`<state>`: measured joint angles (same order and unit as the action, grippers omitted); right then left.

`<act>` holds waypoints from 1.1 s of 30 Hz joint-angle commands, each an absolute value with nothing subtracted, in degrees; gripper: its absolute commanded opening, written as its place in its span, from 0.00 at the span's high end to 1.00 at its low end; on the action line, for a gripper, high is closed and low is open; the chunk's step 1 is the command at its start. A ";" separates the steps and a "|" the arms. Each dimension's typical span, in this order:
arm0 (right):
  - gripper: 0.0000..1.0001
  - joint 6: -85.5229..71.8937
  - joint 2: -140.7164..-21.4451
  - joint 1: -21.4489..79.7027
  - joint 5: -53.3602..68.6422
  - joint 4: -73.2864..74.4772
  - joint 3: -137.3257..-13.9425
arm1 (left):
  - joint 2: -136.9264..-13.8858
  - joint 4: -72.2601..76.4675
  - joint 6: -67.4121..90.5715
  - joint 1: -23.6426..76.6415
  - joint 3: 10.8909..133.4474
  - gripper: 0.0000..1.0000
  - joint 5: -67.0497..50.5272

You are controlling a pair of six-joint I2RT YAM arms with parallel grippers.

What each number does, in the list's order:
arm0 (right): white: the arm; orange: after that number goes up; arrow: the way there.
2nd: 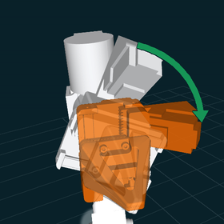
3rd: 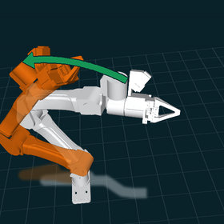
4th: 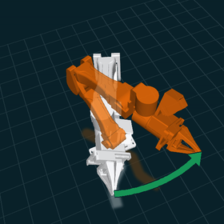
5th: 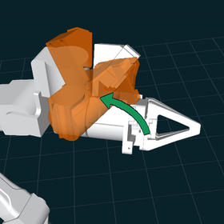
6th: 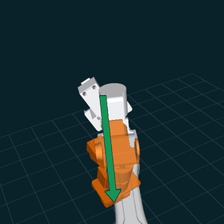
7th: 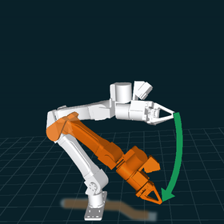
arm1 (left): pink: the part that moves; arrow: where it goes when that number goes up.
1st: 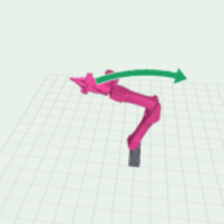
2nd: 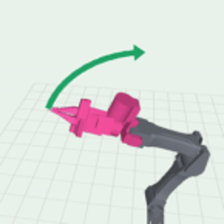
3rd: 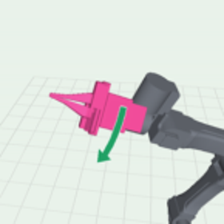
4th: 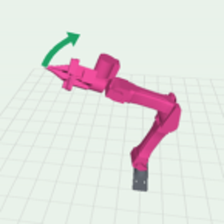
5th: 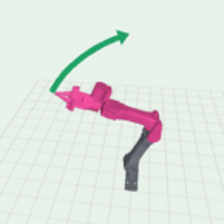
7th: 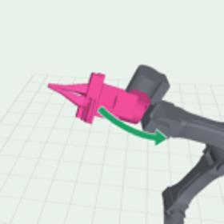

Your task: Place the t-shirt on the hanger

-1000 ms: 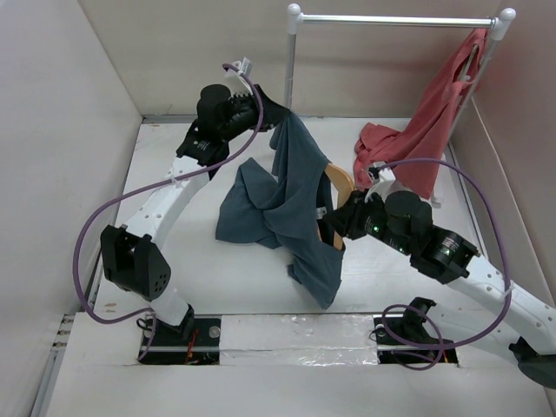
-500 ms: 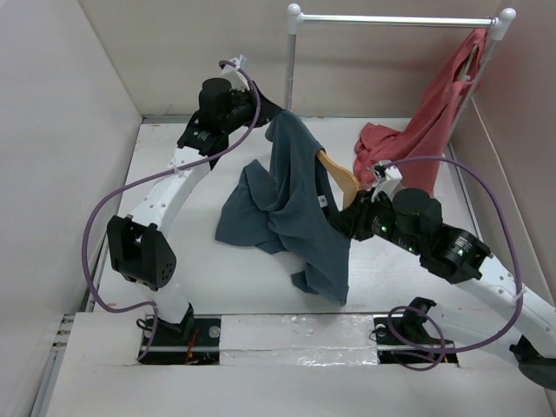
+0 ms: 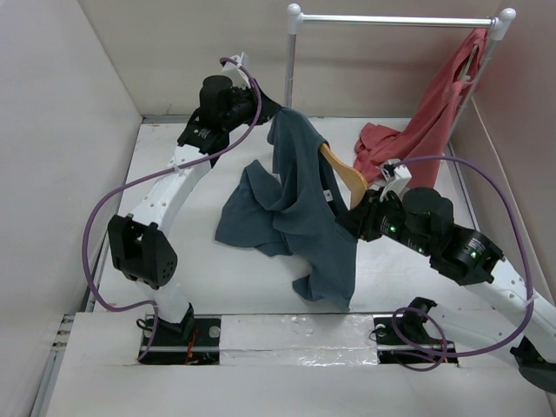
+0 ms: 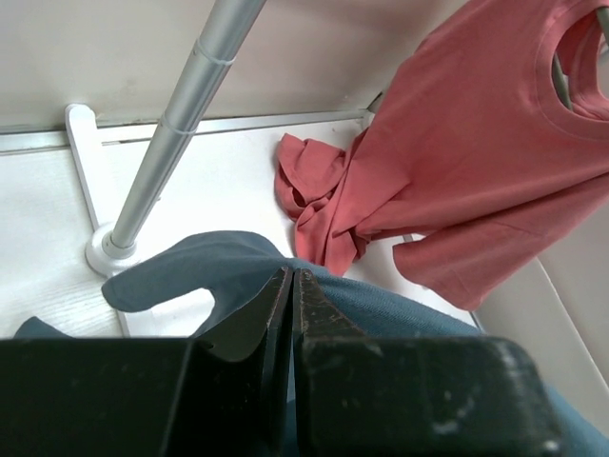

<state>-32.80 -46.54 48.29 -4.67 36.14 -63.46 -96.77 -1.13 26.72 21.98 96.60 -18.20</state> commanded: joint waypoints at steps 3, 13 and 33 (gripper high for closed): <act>1.00 -31.64 -46.31 47.20 -5.10 33.75 -68.90 | -93.69 0.79 25.14 21.09 97.12 1.00 -18.71; 1.00 -29.97 -56.76 43.87 -14.32 46.30 -84.26 | -90.18 -2.72 23.99 23.03 100.28 0.60 -18.19; 1.00 -22.23 -104.31 12.93 -12.65 62.57 -145.71 | -64.97 -13.18 20.66 29.26 78.05 0.62 -15.47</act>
